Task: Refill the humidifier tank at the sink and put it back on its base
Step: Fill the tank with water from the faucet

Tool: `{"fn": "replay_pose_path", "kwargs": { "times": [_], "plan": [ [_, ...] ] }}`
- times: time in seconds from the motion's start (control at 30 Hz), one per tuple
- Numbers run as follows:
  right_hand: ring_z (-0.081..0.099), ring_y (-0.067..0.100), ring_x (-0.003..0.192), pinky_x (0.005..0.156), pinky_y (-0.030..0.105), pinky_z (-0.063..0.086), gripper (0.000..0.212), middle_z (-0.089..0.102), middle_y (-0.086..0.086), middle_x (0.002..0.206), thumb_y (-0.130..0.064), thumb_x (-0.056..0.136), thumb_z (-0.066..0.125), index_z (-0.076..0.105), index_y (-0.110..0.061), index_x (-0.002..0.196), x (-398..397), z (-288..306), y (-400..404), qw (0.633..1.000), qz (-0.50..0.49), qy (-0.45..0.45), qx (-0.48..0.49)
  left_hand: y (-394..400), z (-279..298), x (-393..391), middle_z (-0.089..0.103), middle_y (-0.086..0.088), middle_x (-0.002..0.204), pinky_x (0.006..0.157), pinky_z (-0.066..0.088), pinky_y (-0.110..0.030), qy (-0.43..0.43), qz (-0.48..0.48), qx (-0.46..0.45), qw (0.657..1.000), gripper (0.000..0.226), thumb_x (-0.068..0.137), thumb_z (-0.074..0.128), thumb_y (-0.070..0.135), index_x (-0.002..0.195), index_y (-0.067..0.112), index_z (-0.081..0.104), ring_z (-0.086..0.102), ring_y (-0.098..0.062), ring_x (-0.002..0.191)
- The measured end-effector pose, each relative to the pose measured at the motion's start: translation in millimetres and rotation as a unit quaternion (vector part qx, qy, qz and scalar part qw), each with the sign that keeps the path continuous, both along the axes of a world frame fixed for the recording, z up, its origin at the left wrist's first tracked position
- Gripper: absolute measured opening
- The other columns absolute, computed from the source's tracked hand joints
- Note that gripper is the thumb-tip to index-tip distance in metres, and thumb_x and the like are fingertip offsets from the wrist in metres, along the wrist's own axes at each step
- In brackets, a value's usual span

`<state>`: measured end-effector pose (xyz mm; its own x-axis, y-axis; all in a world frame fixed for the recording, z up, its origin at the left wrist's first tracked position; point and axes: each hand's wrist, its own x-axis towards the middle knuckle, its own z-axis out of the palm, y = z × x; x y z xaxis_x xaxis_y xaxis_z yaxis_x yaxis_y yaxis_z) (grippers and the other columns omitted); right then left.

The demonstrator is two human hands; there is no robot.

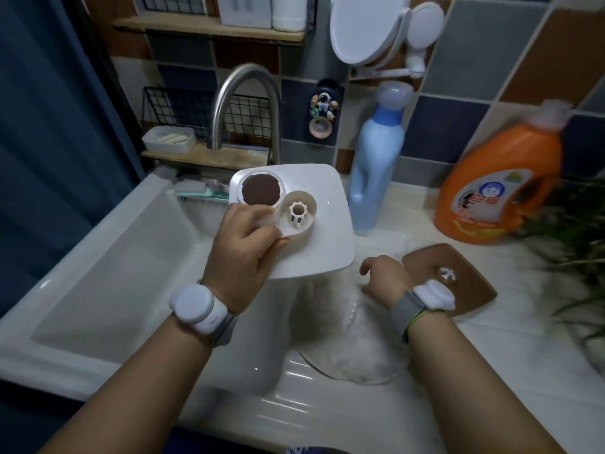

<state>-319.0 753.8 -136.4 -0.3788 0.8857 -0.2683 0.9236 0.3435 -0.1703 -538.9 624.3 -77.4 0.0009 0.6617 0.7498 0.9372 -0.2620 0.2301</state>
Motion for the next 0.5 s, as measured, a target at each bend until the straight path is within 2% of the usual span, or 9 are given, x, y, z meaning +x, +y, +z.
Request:
{"fn": "replay_pose_path", "kwargs": {
  "times": [0.1,0.2,0.33,0.5],
  "plan": [
    [0.056,0.026,0.113,0.075,0.025,0.04,0.042,0.051,0.01,0.126,-0.02,0.084,0.065,0.057,-0.017,0.125,21,-6,-12,1.0,-0.002,-0.011,-0.029,11,4,16,0.062,-0.024,0.102,0.082,0.041,-0.036,-0.005,-0.026,-0.002,1.0,0.019,0.086,0.069,0.012,0.075,-0.004,0.068,0.053,-0.037,0.089],
    [0.056,0.027,0.112,0.086,0.027,0.042,0.042,0.052,0.012,0.124,-0.023,0.084,0.067,0.057,-0.017,0.124,26,-15,-21,0.998,-0.011,0.055,-0.03,17,4,26,0.062,-0.023,0.101,0.082,0.041,-0.035,-0.009,-0.046,-0.004,0.999,0.019,0.086,0.069,0.011,0.075,-0.004,0.068,0.054,-0.037,0.089],
    [0.056,0.026,0.113,0.088,0.028,0.042,0.03,0.057,0.011,0.121,-0.011,0.09,0.051,0.062,-0.012,0.118,39,-19,-24,0.998,-0.045,0.046,-0.006,27,2,41,0.062,-0.023,0.102,0.081,0.042,-0.037,-0.02,-0.081,-0.02,0.996,0.019,0.087,0.068,0.012,0.075,-0.003,0.068,0.053,-0.037,0.09],
    [0.06,0.026,0.111,0.092,0.03,0.047,0.029,0.063,0.012,0.121,-0.005,0.088,0.052,0.066,-0.01,0.113,61,-11,-23,0.992,-0.11,0.051,-0.032,33,0,60,0.063,-0.021,0.101,0.08,0.043,-0.037,-0.005,-0.114,-0.038,0.993,0.02,0.087,0.069,0.014,0.078,-0.003,0.069,0.052,-0.035,0.09]
  ]
}}
